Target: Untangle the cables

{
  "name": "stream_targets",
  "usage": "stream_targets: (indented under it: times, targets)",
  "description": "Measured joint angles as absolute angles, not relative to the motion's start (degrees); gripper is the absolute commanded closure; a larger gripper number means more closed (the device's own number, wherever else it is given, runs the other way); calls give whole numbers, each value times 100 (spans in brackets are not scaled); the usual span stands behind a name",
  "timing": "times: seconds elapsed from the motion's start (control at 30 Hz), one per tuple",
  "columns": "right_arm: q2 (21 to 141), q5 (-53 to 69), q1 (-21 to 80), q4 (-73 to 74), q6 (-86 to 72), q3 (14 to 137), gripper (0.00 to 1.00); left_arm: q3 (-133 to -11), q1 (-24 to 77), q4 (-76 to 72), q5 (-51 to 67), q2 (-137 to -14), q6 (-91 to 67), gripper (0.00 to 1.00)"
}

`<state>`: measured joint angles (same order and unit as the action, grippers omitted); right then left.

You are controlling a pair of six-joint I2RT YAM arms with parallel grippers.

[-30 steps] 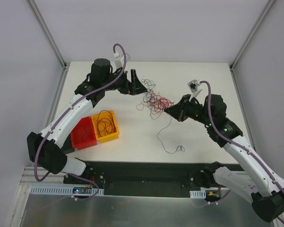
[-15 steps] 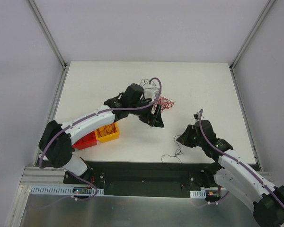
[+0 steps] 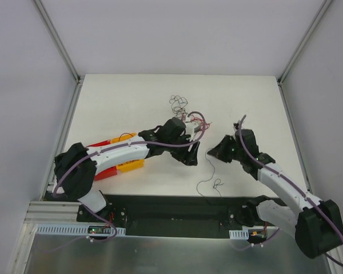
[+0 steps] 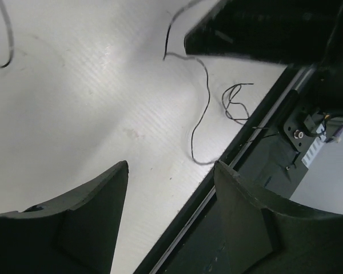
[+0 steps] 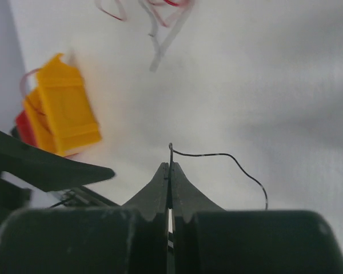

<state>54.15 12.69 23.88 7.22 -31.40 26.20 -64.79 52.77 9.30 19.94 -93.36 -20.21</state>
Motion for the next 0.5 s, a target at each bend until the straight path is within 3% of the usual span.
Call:
stream_targets:
  times: [0.1, 0.2, 0.33, 0.5]
  targets:
    - [6058, 1691, 2349, 213, -3347, 3444, 100, -5990, 5245, 886, 1522, -8628, -2069, 35]
    - [6418, 2008, 2349, -283, -3507, 4209, 100, -5599, 5238, 823, 1037, -7745, -2163, 22]
    - [6578, 2222, 2349, -746, -3662, 4639, 100, -5439, 5172, 727, 777, -7022, -2211, 19]
    - [6604, 2370, 2344, -1066, -3872, 4228, 99, -5450, 5054, 626, 744, -7153, -2211, 20]
